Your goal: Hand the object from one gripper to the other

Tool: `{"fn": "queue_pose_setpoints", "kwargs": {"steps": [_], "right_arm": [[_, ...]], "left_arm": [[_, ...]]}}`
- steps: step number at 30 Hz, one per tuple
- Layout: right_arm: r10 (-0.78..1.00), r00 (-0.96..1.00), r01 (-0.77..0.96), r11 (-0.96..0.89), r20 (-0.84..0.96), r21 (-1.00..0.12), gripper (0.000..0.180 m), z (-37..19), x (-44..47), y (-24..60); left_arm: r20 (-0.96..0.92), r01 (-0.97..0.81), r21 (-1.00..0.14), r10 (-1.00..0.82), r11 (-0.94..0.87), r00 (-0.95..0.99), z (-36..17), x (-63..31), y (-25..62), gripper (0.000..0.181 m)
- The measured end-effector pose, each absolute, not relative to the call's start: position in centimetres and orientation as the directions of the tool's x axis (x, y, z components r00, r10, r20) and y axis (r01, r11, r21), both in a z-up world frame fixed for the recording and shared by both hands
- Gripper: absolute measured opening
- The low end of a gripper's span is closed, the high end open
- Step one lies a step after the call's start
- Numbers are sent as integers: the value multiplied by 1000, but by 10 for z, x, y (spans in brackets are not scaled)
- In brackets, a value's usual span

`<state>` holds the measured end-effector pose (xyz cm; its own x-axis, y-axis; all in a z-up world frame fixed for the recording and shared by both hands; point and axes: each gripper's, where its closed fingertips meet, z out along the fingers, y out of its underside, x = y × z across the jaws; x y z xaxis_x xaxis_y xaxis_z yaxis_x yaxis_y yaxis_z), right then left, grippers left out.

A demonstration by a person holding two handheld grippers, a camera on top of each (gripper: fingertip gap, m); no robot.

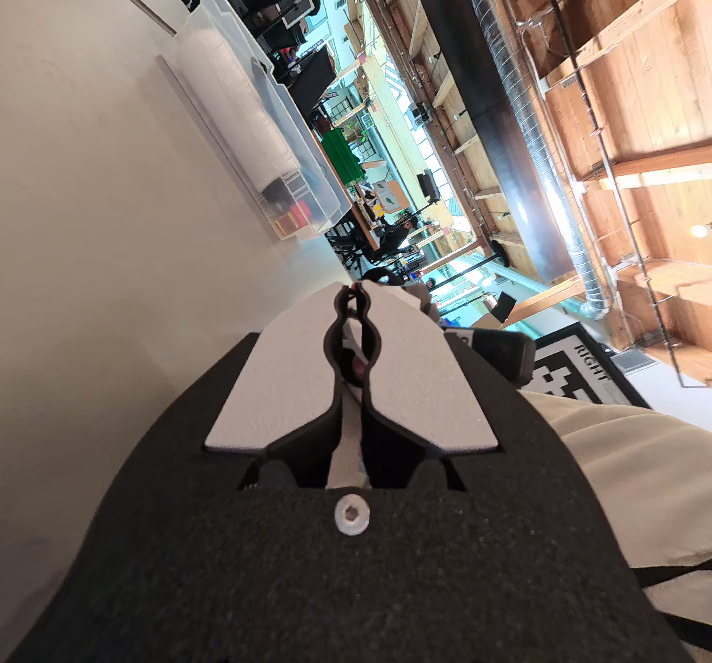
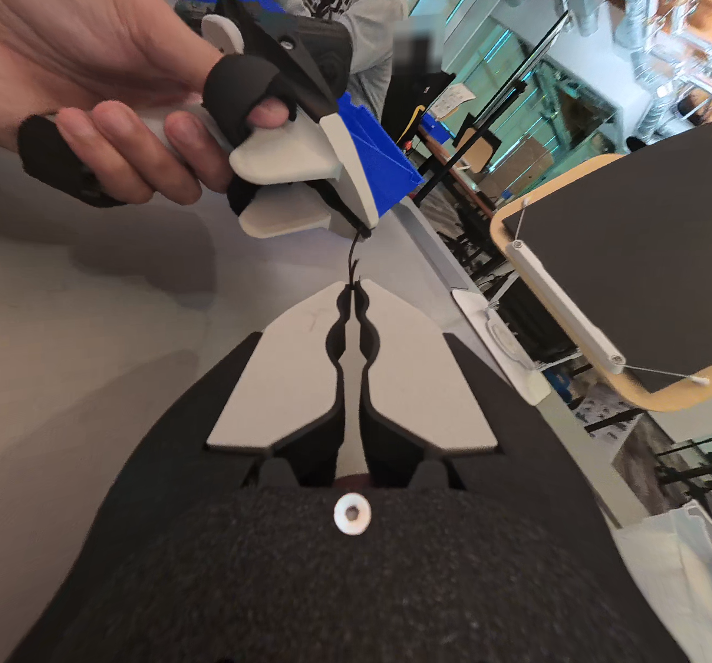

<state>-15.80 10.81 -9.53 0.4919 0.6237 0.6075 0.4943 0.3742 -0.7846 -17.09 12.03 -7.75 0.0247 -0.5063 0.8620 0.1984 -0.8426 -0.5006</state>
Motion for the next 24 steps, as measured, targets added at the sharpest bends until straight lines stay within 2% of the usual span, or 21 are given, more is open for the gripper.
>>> {"fn": "queue_pose_setpoints", "kwargs": {"steps": [3,6,11,19,24], "right_arm": [[639,499,490,349,585,-799,1,-96,-156,110],[641,515,497,317,569,-808,1,-98,-152,115],[630,532,531,273,566,-802,1,-104,-144,123],[654,553,510,225,517,-830,1,-105,-137,127],[572,715,405,130,402,-905,1,-48,-80,163]], "left_arm": [[811,161,-584,-578,-796,90,-82,-173,123,4],[713,124,-697,-667,-706,215,-85,-180,130,22],[487,11,-851,-782,-525,389,-88,-193,140,25],[415,-42,-876,-795,-481,443,-92,-195,137,25],[293,-104,-910,-797,-402,528,-93,-213,126,25]]}}
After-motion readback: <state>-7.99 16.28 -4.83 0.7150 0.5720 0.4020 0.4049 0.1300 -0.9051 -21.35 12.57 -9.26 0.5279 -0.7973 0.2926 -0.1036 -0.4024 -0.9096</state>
